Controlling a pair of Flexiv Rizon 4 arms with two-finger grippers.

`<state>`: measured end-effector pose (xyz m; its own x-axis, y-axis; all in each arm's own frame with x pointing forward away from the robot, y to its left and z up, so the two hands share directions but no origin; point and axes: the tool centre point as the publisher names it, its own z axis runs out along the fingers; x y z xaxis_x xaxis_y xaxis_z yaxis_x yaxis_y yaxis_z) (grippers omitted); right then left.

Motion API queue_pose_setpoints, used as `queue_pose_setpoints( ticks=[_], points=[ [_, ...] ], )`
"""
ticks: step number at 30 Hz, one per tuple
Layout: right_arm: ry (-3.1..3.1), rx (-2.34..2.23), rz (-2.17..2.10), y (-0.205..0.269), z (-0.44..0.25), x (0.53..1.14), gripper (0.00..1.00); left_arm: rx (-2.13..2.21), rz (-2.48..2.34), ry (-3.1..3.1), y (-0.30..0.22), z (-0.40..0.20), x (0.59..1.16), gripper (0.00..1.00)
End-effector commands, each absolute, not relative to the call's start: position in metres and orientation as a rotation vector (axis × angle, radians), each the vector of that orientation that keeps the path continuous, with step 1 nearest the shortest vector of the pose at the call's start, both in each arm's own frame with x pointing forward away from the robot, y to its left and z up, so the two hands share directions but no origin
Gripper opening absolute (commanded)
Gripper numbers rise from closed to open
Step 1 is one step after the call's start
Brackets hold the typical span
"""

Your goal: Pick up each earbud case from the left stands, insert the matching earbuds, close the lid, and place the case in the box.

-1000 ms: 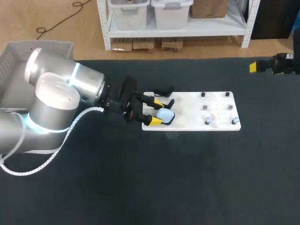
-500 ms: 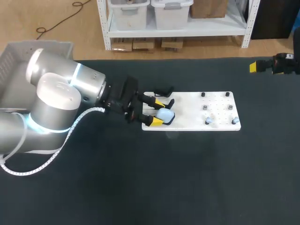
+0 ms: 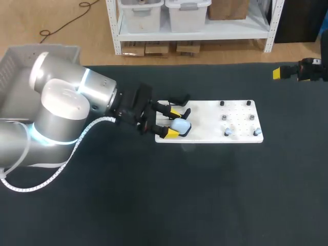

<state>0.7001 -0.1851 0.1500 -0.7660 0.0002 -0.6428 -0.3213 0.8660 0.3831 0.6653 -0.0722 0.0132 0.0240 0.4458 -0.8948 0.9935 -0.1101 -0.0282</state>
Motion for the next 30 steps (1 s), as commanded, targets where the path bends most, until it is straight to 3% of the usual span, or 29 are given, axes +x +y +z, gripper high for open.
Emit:
queue_pose_setpoints(
  ticks=[1, 15, 18, 21, 23, 30],
  points=[
    [2.374, -0.231, 0.636, -0.1851, 0.1500, 0.7000, 1.00, 1.643, -1.042, 1.492, -0.0722, 0.0132, 0.6664, 0.70],
    [2.374, -0.231, 0.636, -0.1851, 0.1500, 0.7000, 1.00, 1.652, -1.046, 1.489, -0.0748, 0.0134, 0.6648, 0.54],
    [2.374, -0.231, 0.636, -0.1851, 0.1500, 0.7000, 1.00, 1.650, -1.047, 1.490, -0.0749, 0.0133, 0.6648, 0.39],
    [2.374, -0.231, 0.636, -0.1851, 0.1500, 0.7000, 1.00, 1.651, -1.049, 1.488, -0.0752, 0.0131, 0.6644, 0.11],
    [2.374, -0.231, 0.636, -0.1851, 0.1500, 0.7000, 1.00, 1.652, -1.050, 1.487, -0.0752, 0.0129, 0.6642, 0.00],
    [2.374, -0.231, 0.636, -0.1851, 0.1500, 0.7000, 1.00, 1.643, -1.052, 1.481, -0.0713, 0.0166, 0.6636, 0.00]
  ],
)
